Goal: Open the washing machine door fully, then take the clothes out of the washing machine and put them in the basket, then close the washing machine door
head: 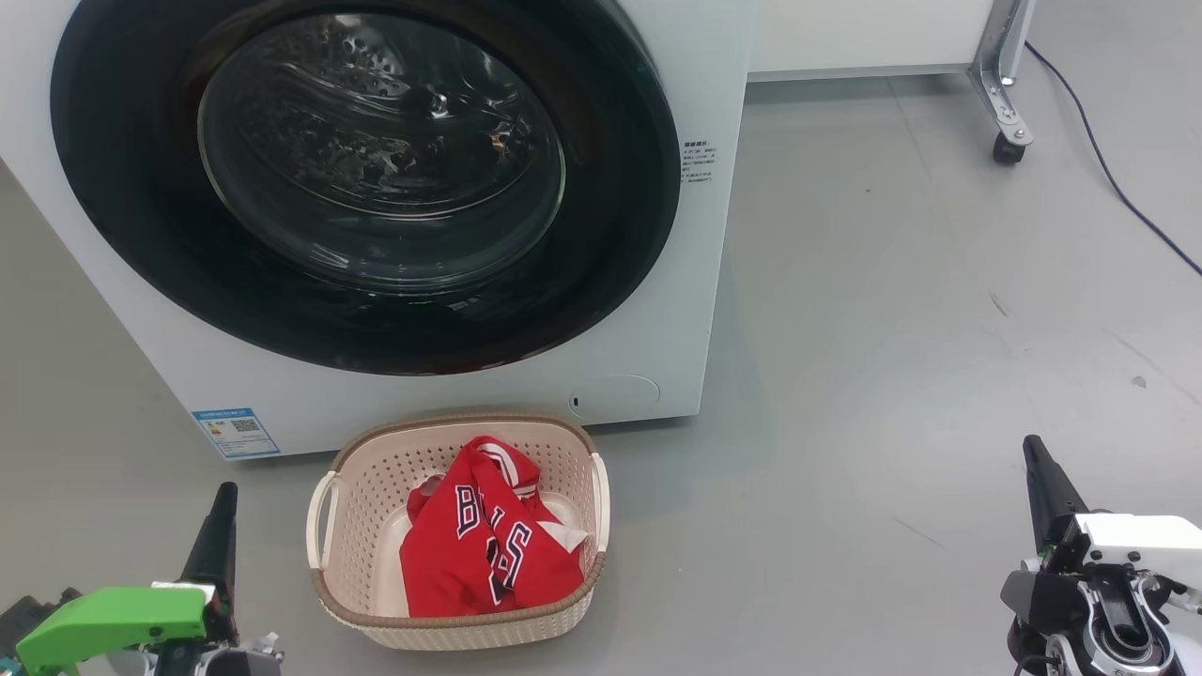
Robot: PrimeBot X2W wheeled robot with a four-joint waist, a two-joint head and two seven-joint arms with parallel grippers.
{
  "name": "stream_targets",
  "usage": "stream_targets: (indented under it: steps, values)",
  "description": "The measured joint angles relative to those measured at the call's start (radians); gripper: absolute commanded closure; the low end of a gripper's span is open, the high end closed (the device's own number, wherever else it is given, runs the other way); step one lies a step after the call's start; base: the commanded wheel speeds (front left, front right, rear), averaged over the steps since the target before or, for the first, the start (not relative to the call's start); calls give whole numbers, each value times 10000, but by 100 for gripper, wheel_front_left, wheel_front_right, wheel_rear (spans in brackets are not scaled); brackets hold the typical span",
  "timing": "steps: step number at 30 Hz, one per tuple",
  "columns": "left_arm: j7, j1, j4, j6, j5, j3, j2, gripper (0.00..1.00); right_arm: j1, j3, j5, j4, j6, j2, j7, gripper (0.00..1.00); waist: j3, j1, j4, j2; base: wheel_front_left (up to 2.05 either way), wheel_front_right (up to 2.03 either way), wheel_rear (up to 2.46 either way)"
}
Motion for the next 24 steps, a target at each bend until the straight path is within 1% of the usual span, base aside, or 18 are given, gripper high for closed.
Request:
stream_targets:
  steps: [24]
  values:
    - [2, 0, -2, 0, 0, 6, -2, 100, 0, -15, -2, -6, 0, 10, 2, 100, 0, 0, 0, 0, 0, 0, 0]
